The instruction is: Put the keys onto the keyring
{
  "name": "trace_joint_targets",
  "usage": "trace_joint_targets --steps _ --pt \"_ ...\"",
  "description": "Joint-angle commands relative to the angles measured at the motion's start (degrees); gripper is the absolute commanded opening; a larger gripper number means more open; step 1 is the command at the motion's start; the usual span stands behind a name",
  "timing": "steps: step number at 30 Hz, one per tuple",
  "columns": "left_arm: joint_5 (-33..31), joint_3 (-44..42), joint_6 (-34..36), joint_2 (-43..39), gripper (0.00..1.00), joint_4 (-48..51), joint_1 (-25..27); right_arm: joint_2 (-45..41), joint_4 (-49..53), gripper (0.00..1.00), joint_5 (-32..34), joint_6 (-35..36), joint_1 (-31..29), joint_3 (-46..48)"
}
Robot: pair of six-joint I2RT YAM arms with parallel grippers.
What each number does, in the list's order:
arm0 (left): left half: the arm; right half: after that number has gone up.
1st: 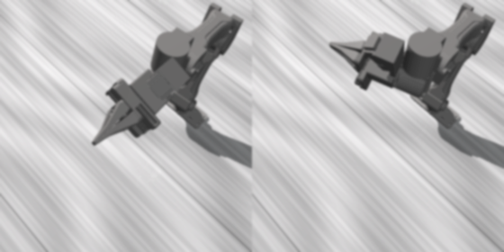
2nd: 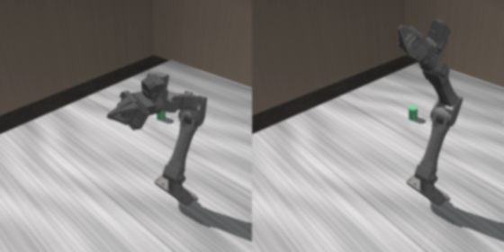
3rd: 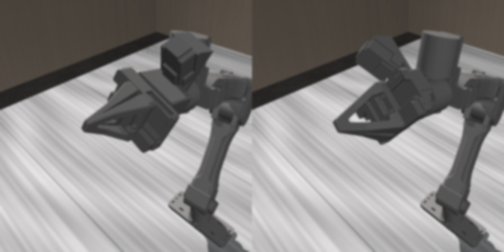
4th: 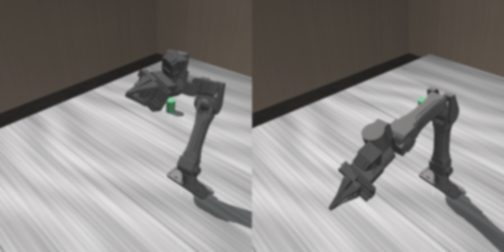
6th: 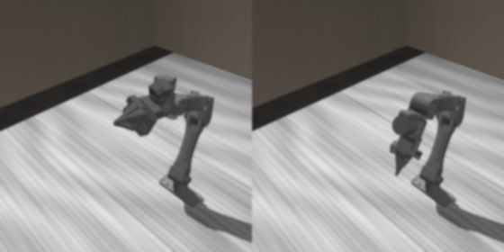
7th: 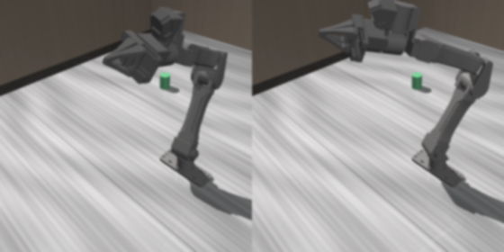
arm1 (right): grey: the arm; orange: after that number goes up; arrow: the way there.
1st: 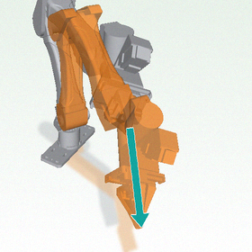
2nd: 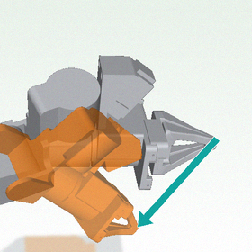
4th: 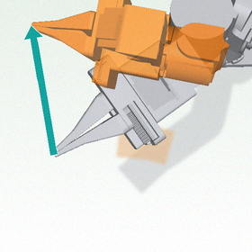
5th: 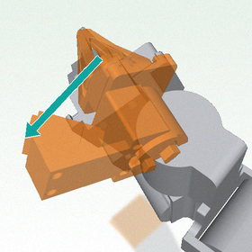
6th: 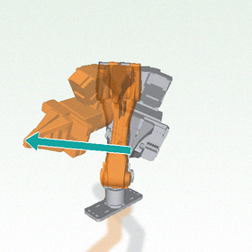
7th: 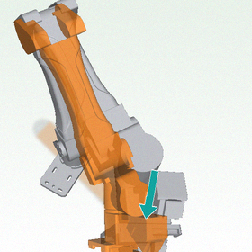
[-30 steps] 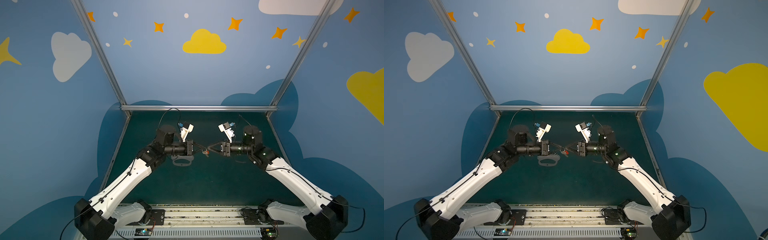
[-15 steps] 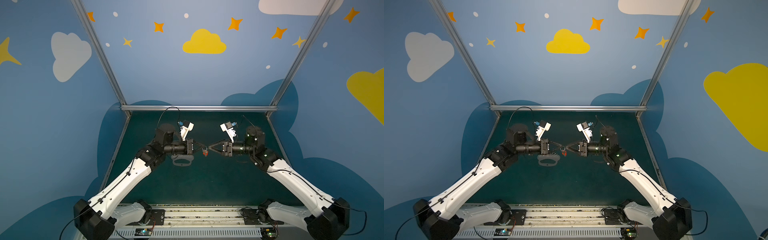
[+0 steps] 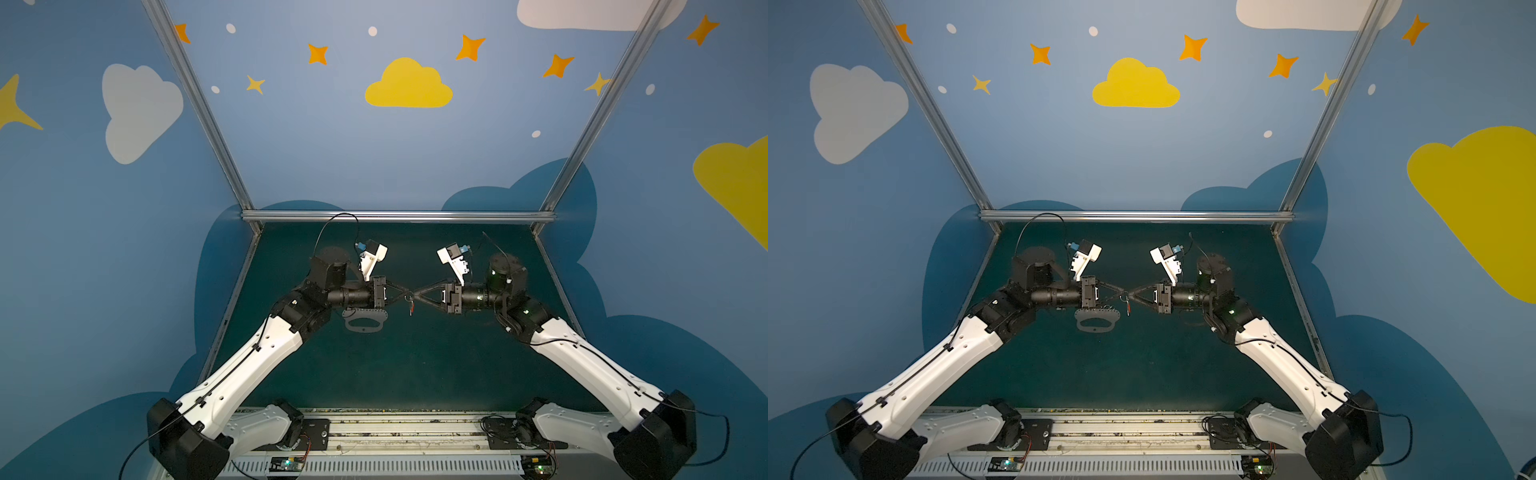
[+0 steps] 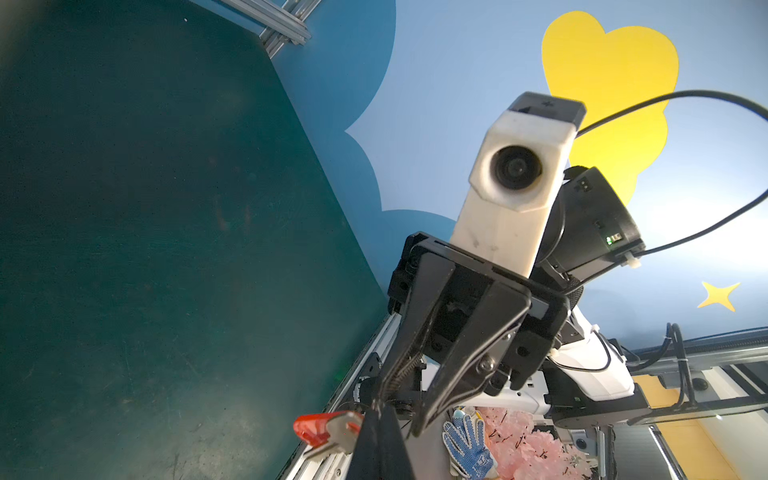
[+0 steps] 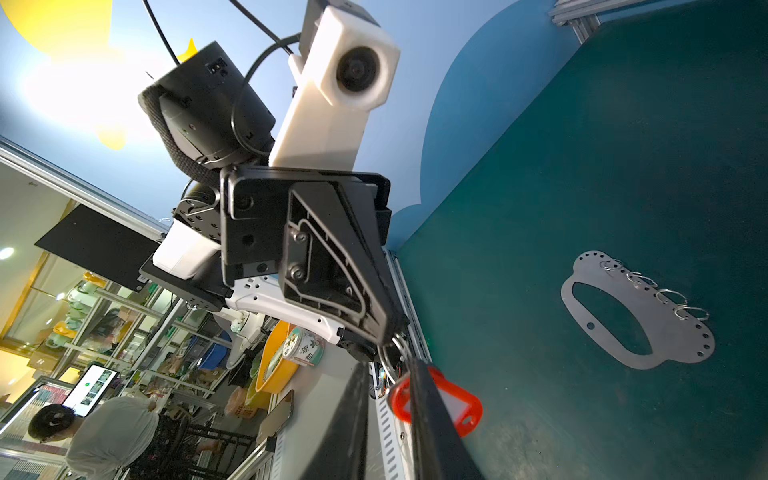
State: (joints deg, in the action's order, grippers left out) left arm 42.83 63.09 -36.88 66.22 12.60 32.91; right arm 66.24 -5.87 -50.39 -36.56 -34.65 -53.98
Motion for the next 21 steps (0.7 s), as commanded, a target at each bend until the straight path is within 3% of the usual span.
trace_joint_targets --steps 1,4,7,12,21 --pt "0.67 1.06 0.07 -1.14 0.04 -1.78 0.30 0.38 -2.06 0.22 0.14 -0.62 -0.48 0.54" --pt "0.68 1.01 0.14 -1.18 0.04 -1.75 0.32 0.25 -1.01 0.30 1.68 -0.20 -0.50 0.58" --pt "0.63 0.94 0.13 -1.36 0.04 -1.61 0.36 0.35 -0.17 0.31 2.52 -0.06 -0.33 0.53" --pt "0.33 0.92 0.15 -1.55 0.04 -1.53 0.36 0.65 -1.67 0.21 1.12 -0.80 -0.55 0.63" --pt "0.06 0.92 0.16 -1.66 0.04 -1.44 0.32 1.00 -1.38 0.18 0.73 -0.65 -0.77 0.89"
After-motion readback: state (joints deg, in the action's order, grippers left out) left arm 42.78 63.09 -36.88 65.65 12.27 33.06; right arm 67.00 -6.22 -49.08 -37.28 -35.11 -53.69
